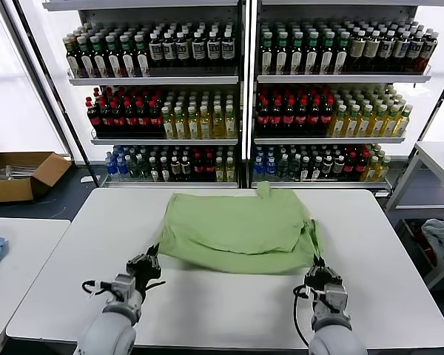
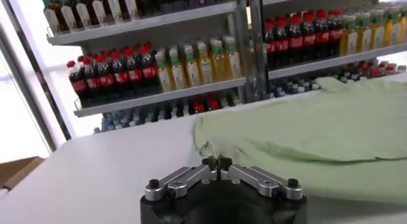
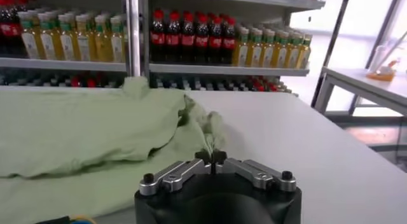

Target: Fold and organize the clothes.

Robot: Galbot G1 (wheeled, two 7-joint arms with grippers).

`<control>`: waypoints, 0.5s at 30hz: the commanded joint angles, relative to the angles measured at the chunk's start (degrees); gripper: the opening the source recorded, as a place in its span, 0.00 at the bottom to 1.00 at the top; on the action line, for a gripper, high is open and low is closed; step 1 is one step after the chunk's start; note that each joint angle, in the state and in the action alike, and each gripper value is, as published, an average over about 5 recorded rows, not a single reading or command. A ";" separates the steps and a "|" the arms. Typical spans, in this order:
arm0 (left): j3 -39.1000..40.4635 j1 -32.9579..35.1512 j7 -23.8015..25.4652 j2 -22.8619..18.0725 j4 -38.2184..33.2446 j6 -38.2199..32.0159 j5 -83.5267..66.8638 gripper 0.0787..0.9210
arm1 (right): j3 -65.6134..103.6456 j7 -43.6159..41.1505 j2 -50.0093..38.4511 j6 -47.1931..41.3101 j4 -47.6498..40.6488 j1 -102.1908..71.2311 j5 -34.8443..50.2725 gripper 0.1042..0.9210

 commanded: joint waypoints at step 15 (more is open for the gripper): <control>-0.40 22.94 -2.70 -2.64 -13.67 -1.81 1.80 0.07 | -2.18 3.02 -0.04 5.13 6.33 -15.63 -10.43 0.34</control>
